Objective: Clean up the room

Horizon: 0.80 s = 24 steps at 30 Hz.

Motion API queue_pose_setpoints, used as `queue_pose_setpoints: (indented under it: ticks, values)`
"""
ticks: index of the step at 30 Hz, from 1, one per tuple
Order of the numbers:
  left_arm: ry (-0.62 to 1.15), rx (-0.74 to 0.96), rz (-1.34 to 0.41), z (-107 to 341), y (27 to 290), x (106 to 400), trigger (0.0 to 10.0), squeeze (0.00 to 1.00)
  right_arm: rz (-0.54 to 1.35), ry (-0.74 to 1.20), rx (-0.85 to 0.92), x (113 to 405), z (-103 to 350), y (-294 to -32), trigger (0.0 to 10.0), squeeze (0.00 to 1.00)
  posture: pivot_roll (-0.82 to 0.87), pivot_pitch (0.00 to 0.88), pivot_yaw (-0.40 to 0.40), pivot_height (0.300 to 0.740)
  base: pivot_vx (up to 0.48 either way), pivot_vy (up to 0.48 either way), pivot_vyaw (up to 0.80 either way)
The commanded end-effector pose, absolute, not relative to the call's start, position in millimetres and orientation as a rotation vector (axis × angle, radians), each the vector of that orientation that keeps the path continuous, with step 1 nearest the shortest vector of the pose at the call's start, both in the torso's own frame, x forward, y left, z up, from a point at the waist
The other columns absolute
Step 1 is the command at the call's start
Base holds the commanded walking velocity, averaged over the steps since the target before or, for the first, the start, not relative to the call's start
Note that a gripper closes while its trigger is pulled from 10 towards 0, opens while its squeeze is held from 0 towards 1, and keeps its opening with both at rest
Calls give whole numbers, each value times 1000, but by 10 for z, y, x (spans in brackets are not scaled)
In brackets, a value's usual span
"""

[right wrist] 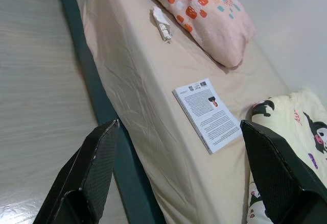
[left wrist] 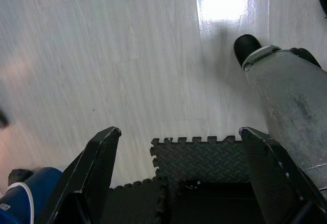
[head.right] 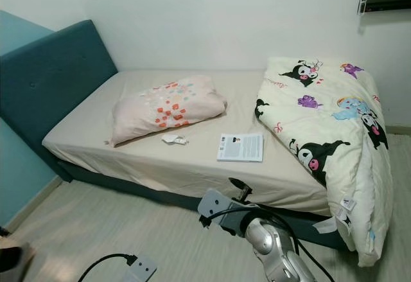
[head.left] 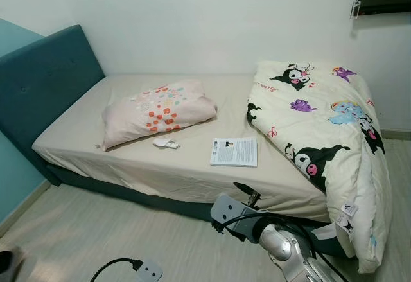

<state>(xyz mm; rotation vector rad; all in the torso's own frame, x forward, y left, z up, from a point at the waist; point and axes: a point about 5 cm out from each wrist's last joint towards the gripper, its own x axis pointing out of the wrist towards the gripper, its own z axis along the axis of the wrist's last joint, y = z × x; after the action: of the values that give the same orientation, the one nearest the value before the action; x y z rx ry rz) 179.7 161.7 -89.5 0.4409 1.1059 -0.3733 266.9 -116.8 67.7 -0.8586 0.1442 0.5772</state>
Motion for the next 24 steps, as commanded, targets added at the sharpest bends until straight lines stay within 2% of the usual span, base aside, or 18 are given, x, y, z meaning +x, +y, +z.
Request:
queue_pose_setpoints:
  ticks: [1, 24]
  values:
    - [1128, 474, -366, -897, 1731, 1776, 10000, 0, 591, 127, -840, 2687, 716, -1091, 10000, 0, -154, 0, 182, 740, 0, 0, 0]
    - [1146, 475, -374, -927, 1726, 1709, 10000, 0, 591, 124, -838, 2599, 718, -1113, 10000, 0, -198, 0, 203, 740, 0, 0, 0]
